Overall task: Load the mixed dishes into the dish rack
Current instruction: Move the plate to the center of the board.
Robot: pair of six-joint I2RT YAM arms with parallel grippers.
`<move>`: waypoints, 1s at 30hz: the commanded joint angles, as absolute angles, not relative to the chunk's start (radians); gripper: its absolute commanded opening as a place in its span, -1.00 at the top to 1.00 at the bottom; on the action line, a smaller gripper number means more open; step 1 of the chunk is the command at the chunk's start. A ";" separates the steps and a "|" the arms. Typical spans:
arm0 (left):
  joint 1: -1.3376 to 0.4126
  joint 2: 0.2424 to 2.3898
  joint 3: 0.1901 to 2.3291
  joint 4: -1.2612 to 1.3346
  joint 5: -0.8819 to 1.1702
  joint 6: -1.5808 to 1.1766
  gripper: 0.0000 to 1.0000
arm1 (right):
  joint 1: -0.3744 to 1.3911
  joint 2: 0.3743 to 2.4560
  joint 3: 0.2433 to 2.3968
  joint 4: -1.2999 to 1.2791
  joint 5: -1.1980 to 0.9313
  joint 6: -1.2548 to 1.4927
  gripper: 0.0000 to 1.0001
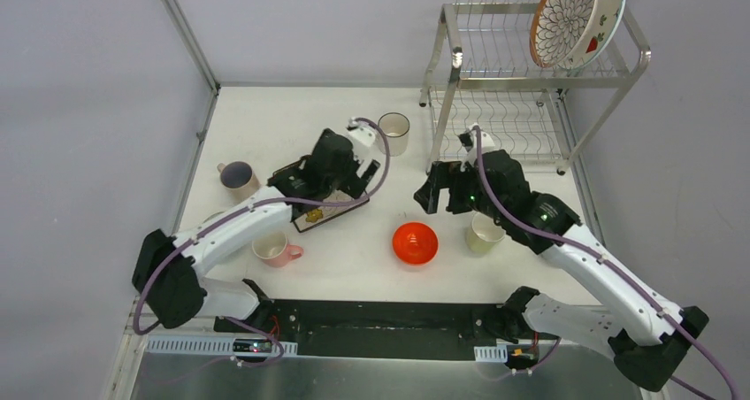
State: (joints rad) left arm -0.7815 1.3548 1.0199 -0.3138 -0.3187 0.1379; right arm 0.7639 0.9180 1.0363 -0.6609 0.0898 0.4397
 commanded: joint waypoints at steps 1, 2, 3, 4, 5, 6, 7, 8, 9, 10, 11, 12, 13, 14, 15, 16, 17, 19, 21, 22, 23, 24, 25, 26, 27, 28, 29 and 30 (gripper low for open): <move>-0.671 1.199 1.051 -0.308 -0.235 0.063 -0.98 | 0.770 0.986 1.102 -0.562 0.013 0.490 -0.95; -0.647 1.168 1.043 -0.312 -0.221 0.048 -0.98 | 0.771 1.004 1.104 -0.548 0.010 0.496 -0.95; -0.626 1.141 1.030 -0.313 -0.211 0.039 -0.98 | 0.773 1.022 1.105 -0.534 0.010 0.501 -0.94; -0.608 1.116 1.016 -0.313 -0.202 0.039 -0.98 | 0.777 1.040 1.106 -0.521 0.009 0.504 -0.93; -0.591 1.098 1.008 -0.319 -0.190 0.044 -0.98 | 0.780 1.059 1.106 -0.504 0.010 0.504 -0.93; -0.573 1.085 1.004 -0.332 -0.171 0.045 -0.98 | 0.783 1.083 1.108 -0.489 -0.007 0.501 -0.92; -0.553 1.074 1.005 -0.351 -0.139 0.043 -0.98 | 0.788 1.108 1.115 -0.477 -0.022 0.496 -0.92; -0.527 1.065 1.008 -0.372 -0.096 0.036 -0.98 | 0.792 1.139 1.125 -0.471 -0.026 0.490 -0.91; -0.500 1.060 1.012 -0.394 -0.053 0.020 -0.98 | 0.795 1.171 1.141 -0.467 -0.032 0.482 -0.92; -0.466 1.057 1.014 -0.413 -0.011 -0.012 -0.98 | 0.799 1.203 1.156 -0.461 -0.039 0.472 -0.91; -0.435 1.052 1.014 -0.429 0.044 -0.044 -0.98 | 0.802 1.236 1.172 -0.456 -0.043 0.465 -0.91; -0.404 1.047 1.013 -0.442 0.086 -0.074 -0.98 | 0.803 1.268 1.189 -0.450 -0.048 0.460 -0.92; -0.371 1.040 1.005 -0.446 0.125 -0.095 -0.98 | 0.804 1.311 1.203 -0.442 -0.053 0.455 -0.91; -0.355 1.031 0.996 -0.448 0.155 -0.122 -0.98 | 0.804 1.343 1.217 -0.435 -0.064 0.449 -0.92; -0.340 1.022 0.985 -0.447 0.166 -0.145 -0.98 | 0.804 1.375 1.233 -0.427 -0.078 0.439 -0.91; -0.326 1.013 0.968 -0.442 0.172 -0.164 -0.98 | 0.804 1.410 1.250 -0.421 -0.091 0.429 -0.91; -0.313 1.008 0.952 -0.436 0.175 -0.188 -0.98 | 0.804 1.443 1.265 -0.416 -0.099 0.423 -0.92; -0.270 0.999 0.915 -0.426 0.212 -0.229 -0.98 | 0.804 1.507 1.294 -0.402 -0.121 0.409 -0.93; -0.227 0.991 0.895 -0.425 0.257 -0.259 -0.97 | 0.804 1.568 1.334 -0.407 -0.155 0.377 -0.95; -0.213 0.985 0.891 -0.424 0.279 -0.264 -0.97 | 0.805 1.596 1.356 -0.412 -0.170 0.360 -0.96; -0.204 0.980 0.892 -0.427 0.296 -0.264 -0.97 | 0.805 1.620 1.368 -0.408 -0.171 0.352 -0.97; -0.201 0.975 0.895 -0.434 0.303 -0.258 -0.97 | 0.805 1.644 1.381 -0.404 -0.163 0.347 -0.98; -0.201 0.972 0.898 -0.446 0.298 -0.245 -0.95 | 0.804 1.669 1.397 -0.398 -0.159 0.338 -0.98; -0.202 0.970 0.900 -0.462 0.285 -0.228 -0.93 | 0.804 1.697 1.409 -0.393 -0.159 0.326 -0.97; -0.201 0.966 0.900 -0.481 0.258 -0.214 -0.91 | 0.804 1.727 1.428 -0.395 -0.154 0.314 -0.94; -0.201 0.958 0.897 -0.500 0.216 -0.204 -0.91 | 0.804 1.758 1.448 -0.401 -0.150 0.299 -0.89; -0.202 0.946 0.892 -0.517 0.177 -0.192 -0.92 | 0.800 1.792 1.470 -0.409 -0.156 0.280 -0.81; -0.203 0.931 0.886 -0.525 0.145 -0.186 -0.92 | 0.798 1.824 1.496 -0.417 -0.169 0.263 -0.76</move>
